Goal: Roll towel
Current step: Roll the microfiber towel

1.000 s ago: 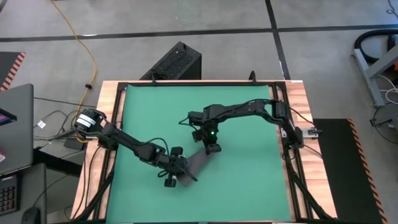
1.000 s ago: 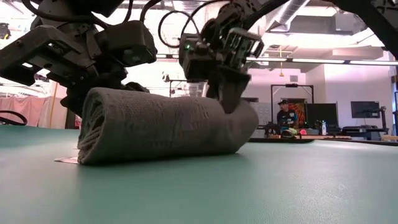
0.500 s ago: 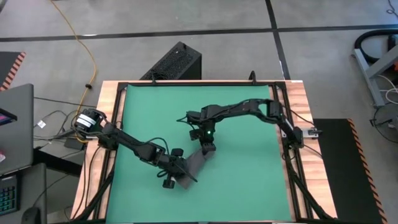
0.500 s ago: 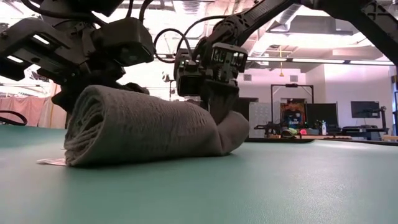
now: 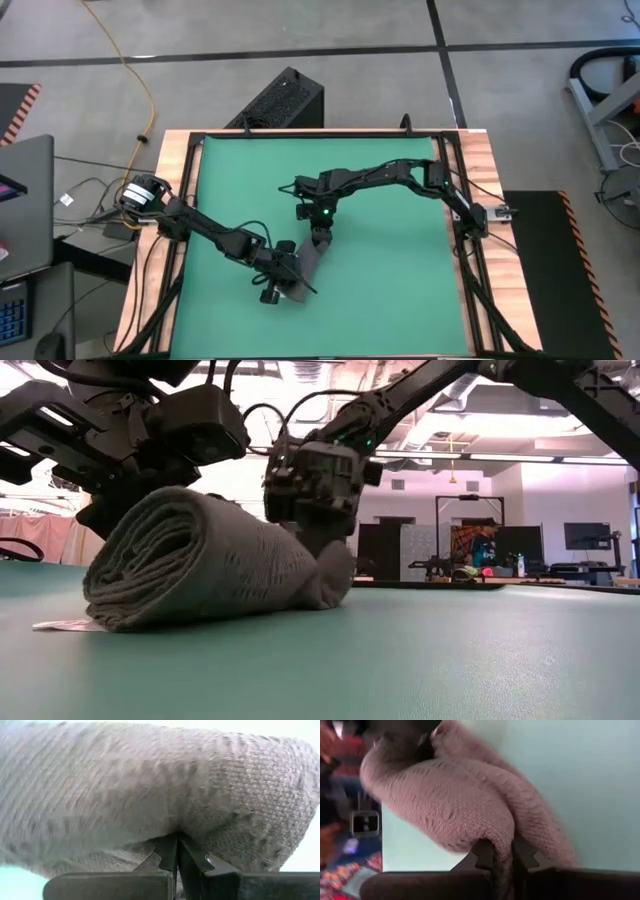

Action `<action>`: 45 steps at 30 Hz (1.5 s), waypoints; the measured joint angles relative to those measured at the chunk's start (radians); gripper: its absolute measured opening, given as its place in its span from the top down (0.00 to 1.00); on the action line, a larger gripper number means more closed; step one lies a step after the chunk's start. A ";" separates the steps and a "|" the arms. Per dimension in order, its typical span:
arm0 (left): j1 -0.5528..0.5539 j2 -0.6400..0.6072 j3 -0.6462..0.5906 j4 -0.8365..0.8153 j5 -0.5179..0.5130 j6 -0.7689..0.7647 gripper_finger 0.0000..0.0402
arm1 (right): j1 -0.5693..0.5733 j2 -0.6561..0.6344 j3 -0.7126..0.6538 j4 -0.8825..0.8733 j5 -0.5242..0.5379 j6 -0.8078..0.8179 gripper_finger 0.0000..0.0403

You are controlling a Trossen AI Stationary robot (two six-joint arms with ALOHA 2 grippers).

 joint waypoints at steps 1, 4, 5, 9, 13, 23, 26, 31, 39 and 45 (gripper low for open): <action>0.000 0.000 0.000 0.003 0.000 0.004 1.00 | 0.000 0.004 0.002 0.008 -0.001 0.026 0.90; 0.002 0.000 0.000 -0.011 0.001 -0.004 1.00 | 0.000 0.022 0.002 0.020 -0.001 0.072 0.90; 0.003 -0.001 0.001 -0.019 0.002 -0.030 1.00 | 0.000 0.024 0.003 0.009 -0.001 0.079 0.90; -0.005 -0.047 0.000 -0.075 -0.052 -0.165 1.00 | 0.000 0.023 -0.005 -0.008 0.054 0.091 0.90; -0.023 -0.131 0.000 -0.119 -0.168 -0.229 1.00 | -0.004 0.024 -0.006 -0.014 0.062 0.115 0.90; -0.070 -0.402 0.045 -0.251 -0.342 -0.422 1.00 | -0.005 0.025 -0.008 0.004 0.079 0.164 0.90; -0.051 -0.425 0.119 -0.226 -0.422 -0.309 1.00 | -0.004 0.026 -0.009 0.021 0.084 0.164 0.90; 0.004 -0.315 0.186 -0.247 -0.249 -0.215 1.00 | -0.004 0.026 -0.009 0.029 0.092 0.165 0.90; -0.041 -0.147 0.201 -0.218 -0.164 -0.174 1.00 | -0.004 0.027 -0.009 0.046 0.103 0.187 0.90; -0.076 -0.096 0.173 -0.248 -0.249 -0.145 1.00 | -0.004 0.027 -0.009 0.048 0.103 0.192 0.90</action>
